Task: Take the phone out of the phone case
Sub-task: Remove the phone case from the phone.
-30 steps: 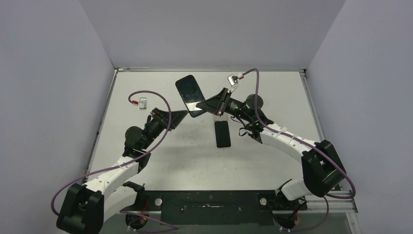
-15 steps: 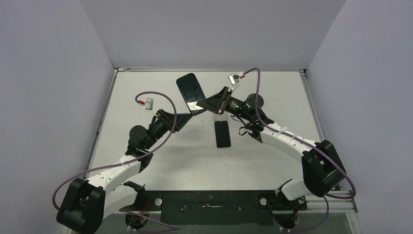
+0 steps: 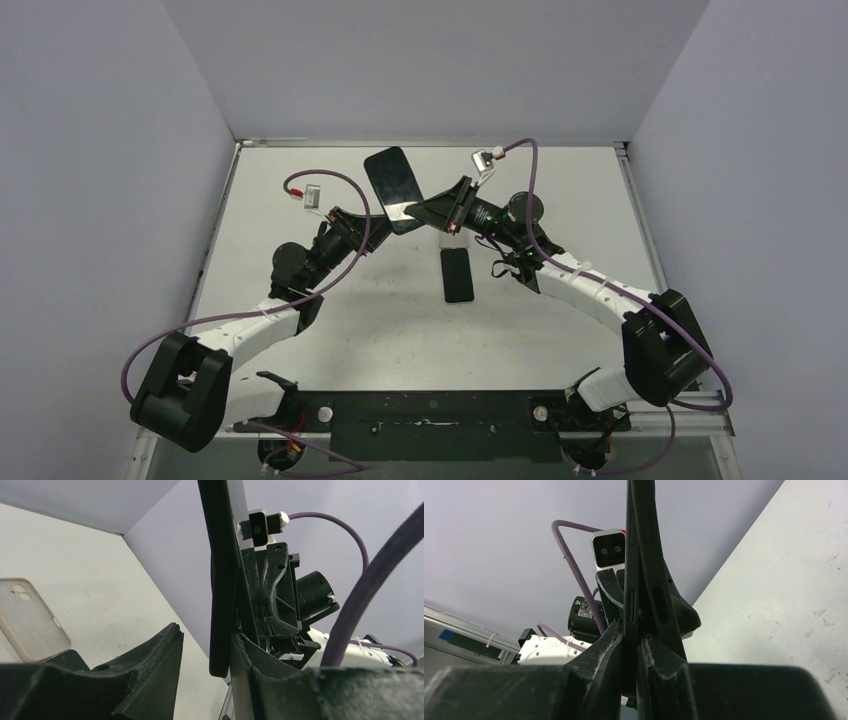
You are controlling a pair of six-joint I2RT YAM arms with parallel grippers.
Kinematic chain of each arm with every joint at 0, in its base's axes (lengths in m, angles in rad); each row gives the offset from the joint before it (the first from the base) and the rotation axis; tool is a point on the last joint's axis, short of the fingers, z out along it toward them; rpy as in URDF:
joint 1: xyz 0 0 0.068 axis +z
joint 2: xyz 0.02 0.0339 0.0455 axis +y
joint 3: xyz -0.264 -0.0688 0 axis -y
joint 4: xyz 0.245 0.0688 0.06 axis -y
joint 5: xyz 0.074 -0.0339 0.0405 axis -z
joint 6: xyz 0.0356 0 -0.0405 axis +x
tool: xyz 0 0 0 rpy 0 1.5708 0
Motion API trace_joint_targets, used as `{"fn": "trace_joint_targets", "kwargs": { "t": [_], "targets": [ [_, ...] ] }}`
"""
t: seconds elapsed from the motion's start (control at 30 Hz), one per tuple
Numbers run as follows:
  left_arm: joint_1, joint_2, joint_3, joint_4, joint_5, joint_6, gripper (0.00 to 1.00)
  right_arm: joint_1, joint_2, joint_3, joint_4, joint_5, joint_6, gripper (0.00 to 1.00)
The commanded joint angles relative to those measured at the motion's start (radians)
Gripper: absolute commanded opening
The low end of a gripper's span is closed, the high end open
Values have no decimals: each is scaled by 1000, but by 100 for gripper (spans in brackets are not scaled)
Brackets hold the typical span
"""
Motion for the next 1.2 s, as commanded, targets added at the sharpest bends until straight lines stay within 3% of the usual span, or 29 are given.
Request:
{"fn": "trace_joint_targets", "kwargs": {
  "t": [0.0,0.27,0.57,0.77,1.03,1.17],
  "targets": [
    [-3,28,81,146,-9,-28,30,14,-54,17,58,-34,-17,0],
    [21,44,77,75,-84,-56,0,13,-84,-17,-2,-46,-69,0],
    [76,57,123,-59,-168,-12,0,5,-114,-54,-85,-65,-121,0],
    [103,127,176,-56,-203,-26,0,4,-92,-28,-125,-113,-146,0],
    [128,213,220,-119,-91,57,0,-61,-160,-39,-197,-80,-206,0],
    [140,265,258,-272,12,119,0,-151,-229,-55,-339,-20,-272,0]
  ]
}}
